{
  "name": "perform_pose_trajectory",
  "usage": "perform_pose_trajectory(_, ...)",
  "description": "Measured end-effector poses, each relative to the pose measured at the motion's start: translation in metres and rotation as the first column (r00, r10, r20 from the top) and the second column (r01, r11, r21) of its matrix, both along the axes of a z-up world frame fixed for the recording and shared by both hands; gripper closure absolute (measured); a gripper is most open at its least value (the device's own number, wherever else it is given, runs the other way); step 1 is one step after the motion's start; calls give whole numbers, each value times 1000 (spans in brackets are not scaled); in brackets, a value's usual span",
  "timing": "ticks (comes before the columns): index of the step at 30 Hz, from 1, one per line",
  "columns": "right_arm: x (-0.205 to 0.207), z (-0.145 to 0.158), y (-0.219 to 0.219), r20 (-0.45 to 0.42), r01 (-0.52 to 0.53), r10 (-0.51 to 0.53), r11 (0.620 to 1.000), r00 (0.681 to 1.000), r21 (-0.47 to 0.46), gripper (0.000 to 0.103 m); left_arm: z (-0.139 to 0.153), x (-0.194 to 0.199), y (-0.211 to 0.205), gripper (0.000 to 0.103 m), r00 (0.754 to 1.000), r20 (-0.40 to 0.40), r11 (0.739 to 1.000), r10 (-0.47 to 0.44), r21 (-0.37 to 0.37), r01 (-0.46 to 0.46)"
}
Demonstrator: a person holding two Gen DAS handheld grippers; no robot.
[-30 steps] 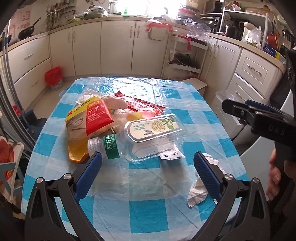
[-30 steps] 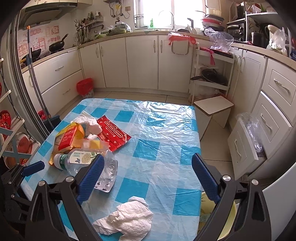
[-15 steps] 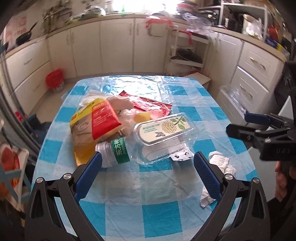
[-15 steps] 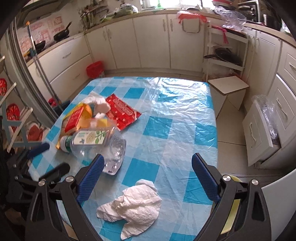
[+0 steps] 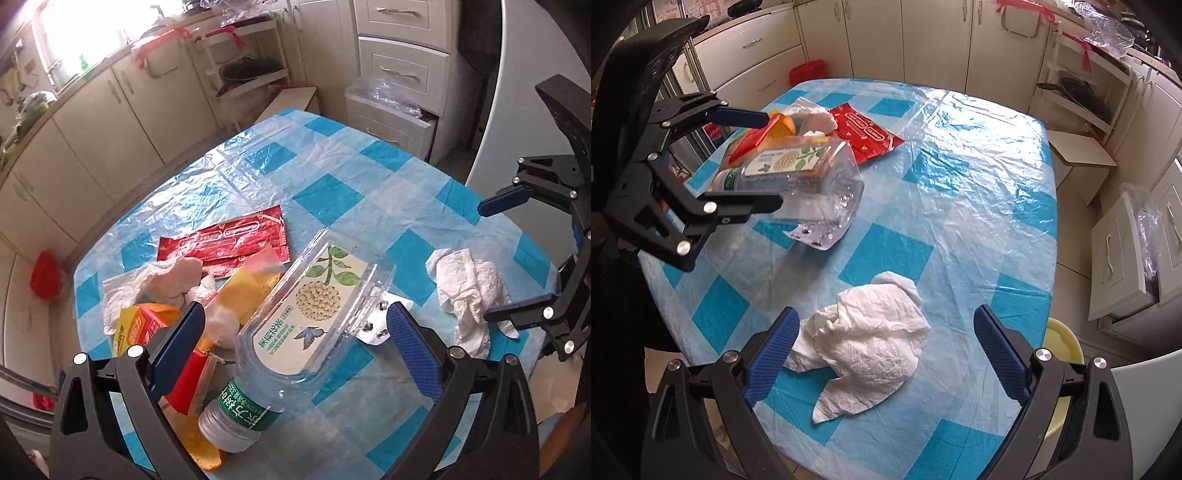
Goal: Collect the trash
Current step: 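Grasp the clear water bottle with the left gripper while the right gripper grasps the tissue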
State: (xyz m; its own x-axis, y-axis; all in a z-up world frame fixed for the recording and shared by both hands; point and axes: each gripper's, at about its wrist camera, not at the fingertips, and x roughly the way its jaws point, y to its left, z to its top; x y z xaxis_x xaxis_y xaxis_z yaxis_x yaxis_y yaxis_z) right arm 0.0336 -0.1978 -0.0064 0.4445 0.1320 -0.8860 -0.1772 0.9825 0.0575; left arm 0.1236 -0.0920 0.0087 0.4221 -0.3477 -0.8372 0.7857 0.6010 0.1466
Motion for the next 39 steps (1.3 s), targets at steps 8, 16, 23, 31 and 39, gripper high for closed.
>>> perform_pose_trajectory(8, 0, -15, 12, -27, -35, 33, 997, 999, -73, 17, -24, 12, 4, 37, 964, -236, 992, 124, 31, -120)
perform_pose_trajectory(16, -1, -14, 3, -21, 2, -3, 999, 1000, -42, 30, -23, -8, 6, 42, 946, -281, 986, 161, 8, -165)
perform_pose_trajectory(23, 5, -17, 3, -28, 8, -9, 1000, 1000, -25, 35, -25, -2, 8, 36, 931, -205, 951, 302, -9, -310)
perform_pose_trajectory(31, 9, -13, -2, -19, 23, -23, 1000, 1000, 19, 83, -23, -3, 9, 42, 924, -175, 935, 339, -43, -351)
perform_pose_trajectory(39, 10, -12, -2, -11, 19, -19, 1000, 1000, 22, 85, -25, -10, 2, 42, 943, -164, 954, 291, -31, -300)
